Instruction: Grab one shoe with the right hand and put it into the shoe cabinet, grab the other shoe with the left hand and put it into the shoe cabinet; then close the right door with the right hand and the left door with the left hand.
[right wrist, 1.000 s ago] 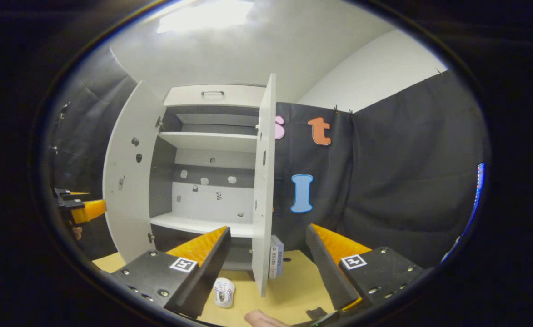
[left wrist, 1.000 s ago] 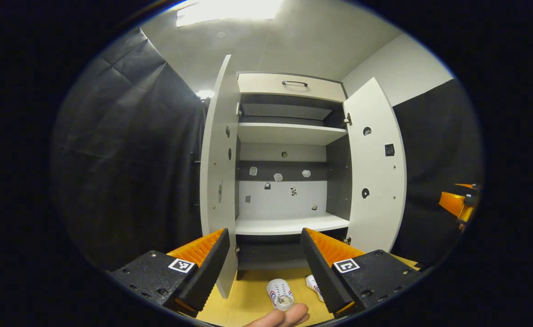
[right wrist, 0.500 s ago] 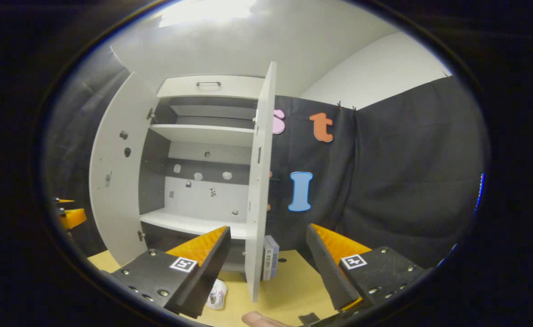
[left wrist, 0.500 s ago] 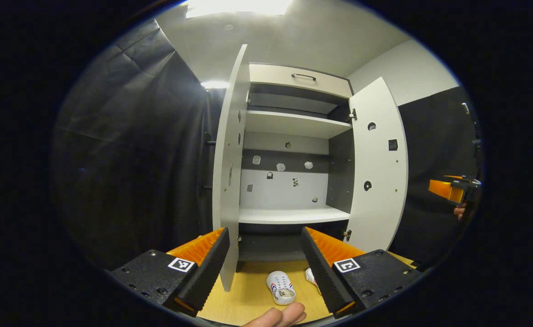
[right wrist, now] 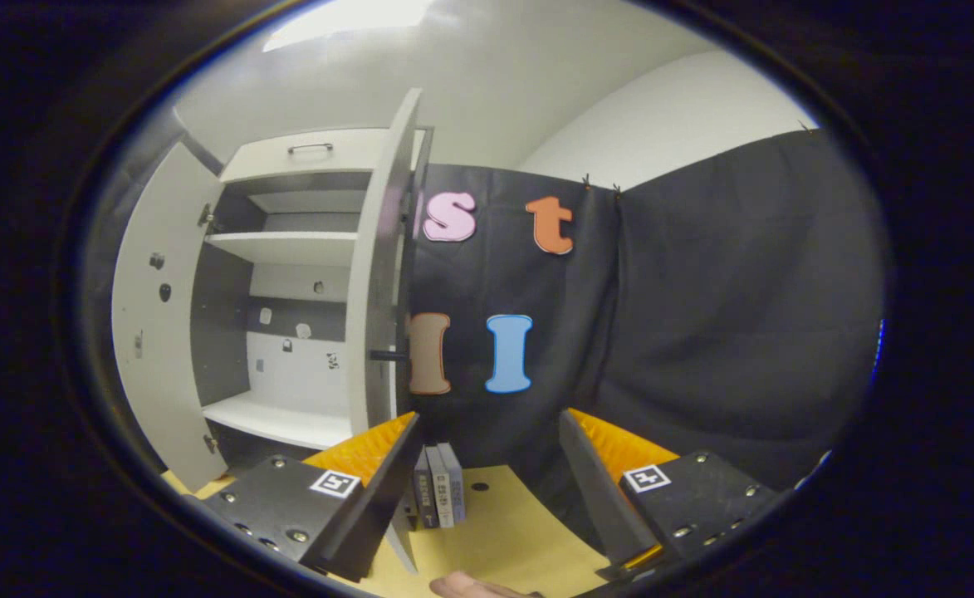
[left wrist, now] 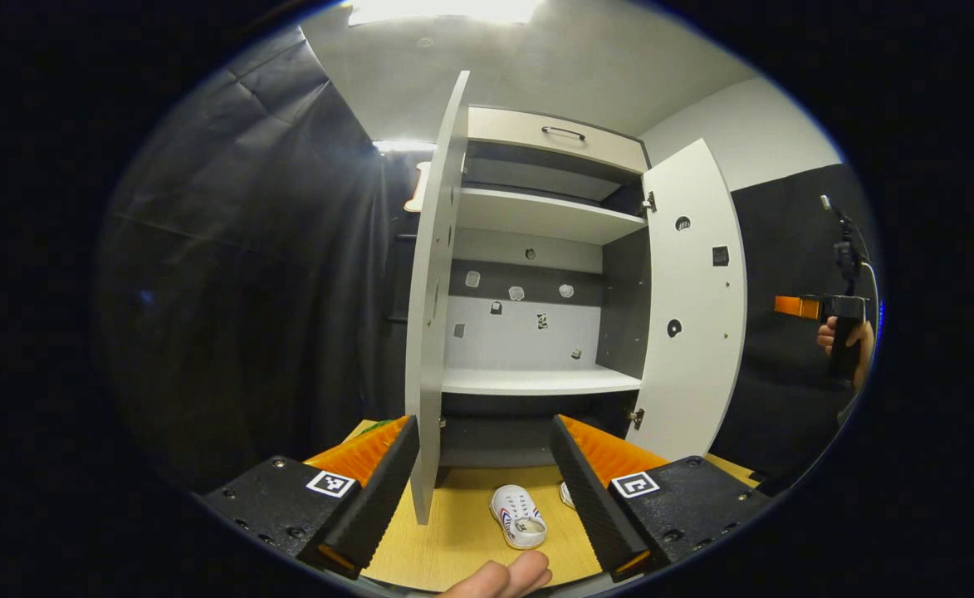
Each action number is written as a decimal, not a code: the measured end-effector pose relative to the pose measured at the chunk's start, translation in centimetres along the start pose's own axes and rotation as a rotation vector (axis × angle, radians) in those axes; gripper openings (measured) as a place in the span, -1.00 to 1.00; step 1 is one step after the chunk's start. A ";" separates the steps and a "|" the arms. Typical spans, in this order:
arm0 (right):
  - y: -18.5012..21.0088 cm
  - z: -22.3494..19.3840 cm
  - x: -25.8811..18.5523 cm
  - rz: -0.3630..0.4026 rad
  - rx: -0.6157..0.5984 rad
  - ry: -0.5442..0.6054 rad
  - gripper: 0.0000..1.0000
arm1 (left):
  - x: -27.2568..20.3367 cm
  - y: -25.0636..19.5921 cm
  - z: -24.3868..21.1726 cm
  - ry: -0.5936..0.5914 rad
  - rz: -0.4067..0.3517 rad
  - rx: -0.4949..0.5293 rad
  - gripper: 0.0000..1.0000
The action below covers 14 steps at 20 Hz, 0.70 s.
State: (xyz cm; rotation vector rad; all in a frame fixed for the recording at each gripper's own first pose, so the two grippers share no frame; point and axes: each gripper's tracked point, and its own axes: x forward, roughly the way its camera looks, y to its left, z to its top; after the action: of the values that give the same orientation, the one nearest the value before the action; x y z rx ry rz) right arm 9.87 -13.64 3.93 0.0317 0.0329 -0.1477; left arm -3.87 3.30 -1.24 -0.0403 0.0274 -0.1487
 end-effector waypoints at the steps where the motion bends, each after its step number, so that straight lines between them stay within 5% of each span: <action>1: 0.4 -0.5 -0.3 0.016 0.017 0.006 0.99 | 0.1 0.2 -0.2 0.005 0.003 0.002 0.92; 8: 5.9 -4.6 -4.9 0.122 0.010 -0.022 0.98 | 0.9 0.4 -2.4 0.026 0.004 0.016 0.94; 14: 15.5 -11.6 -7.7 0.270 -0.062 -0.001 0.99 | 1.3 -0.7 -4.6 0.056 -0.051 0.009 0.92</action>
State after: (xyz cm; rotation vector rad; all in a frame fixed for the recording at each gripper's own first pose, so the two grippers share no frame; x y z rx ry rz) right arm 4.24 3.19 -6.92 -0.0257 0.0318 0.1234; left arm -2.88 2.25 -5.85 -0.0279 0.0815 -0.2009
